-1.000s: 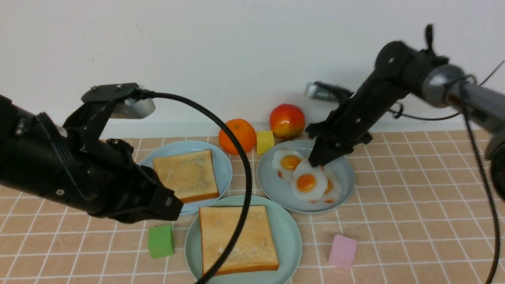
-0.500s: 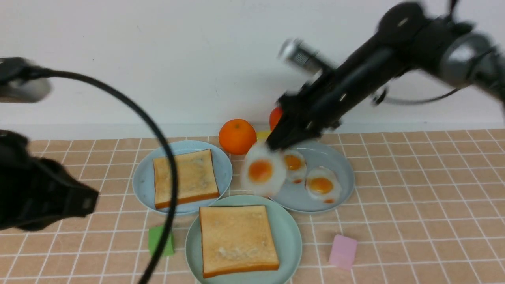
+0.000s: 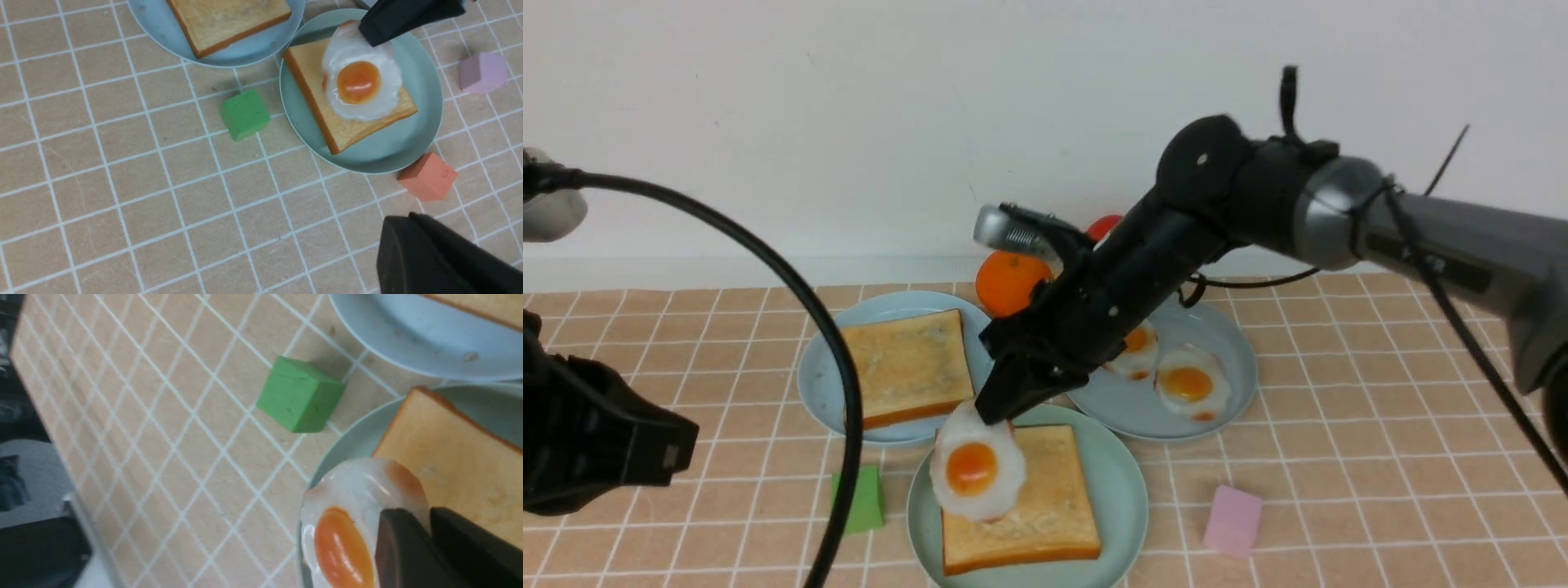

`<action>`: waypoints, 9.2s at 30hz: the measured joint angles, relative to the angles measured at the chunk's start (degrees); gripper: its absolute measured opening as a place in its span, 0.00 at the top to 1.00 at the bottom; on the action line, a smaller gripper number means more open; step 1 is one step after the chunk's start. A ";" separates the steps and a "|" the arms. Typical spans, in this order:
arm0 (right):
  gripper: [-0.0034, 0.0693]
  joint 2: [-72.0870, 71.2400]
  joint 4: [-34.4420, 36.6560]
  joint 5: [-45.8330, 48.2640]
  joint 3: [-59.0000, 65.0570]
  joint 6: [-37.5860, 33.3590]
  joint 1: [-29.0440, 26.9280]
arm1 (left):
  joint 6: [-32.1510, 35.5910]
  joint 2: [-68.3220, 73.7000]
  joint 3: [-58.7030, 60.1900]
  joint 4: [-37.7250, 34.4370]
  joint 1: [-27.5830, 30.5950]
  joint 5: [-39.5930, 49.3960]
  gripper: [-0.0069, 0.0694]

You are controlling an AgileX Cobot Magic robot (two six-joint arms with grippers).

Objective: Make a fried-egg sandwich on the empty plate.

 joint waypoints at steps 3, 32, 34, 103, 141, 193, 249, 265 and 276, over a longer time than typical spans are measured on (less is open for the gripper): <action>0.80 0.57 -1.69 -1.54 0.00 0.00 0.00 | 0.00 0.00 0.00 0.00 0.00 0.19 0.91; 0.63 -31.17 -21.45 8.31 12.01 8.88 0.06 | -21.44 29.99 -5.61 0.83 6.00 -18.93 0.70; 0.68 -34.85 -20.27 6.41 17.09 7.50 0.26 | -20.14 34.96 -9.63 1.01 6.32 -16.94 0.63; 0.95 -65.99 -17.91 -16.40 49.22 -0.18 0.52 | -5.56 46.10 3.13 -23.66 -4.53 -34.05 0.90; 0.90 -99.95 -24.97 -34.35 74.15 11.80 0.52 | -3.42 -0.21 5.91 -18.19 -4.65 -10.47 0.74; 0.83 -124.00 -24.47 -37.30 89.16 11.85 0.56 | -17.81 -51.39 55.40 14.22 12.46 -34.49 0.92; 0.74 -124.12 -40.81 -39.66 93.20 17.60 -19.47 | -5.70 -51.39 55.93 21.88 13.09 -35.24 0.88; 0.72 -126.42 -47.93 -39.79 104.70 30.86 -29.30 | -5.70 -51.39 55.93 21.93 13.09 -35.28 0.86; 0.71 -126.44 -47.93 -39.79 104.70 30.95 -29.43 | -5.70 -51.39 55.94 21.93 13.09 -35.28 0.86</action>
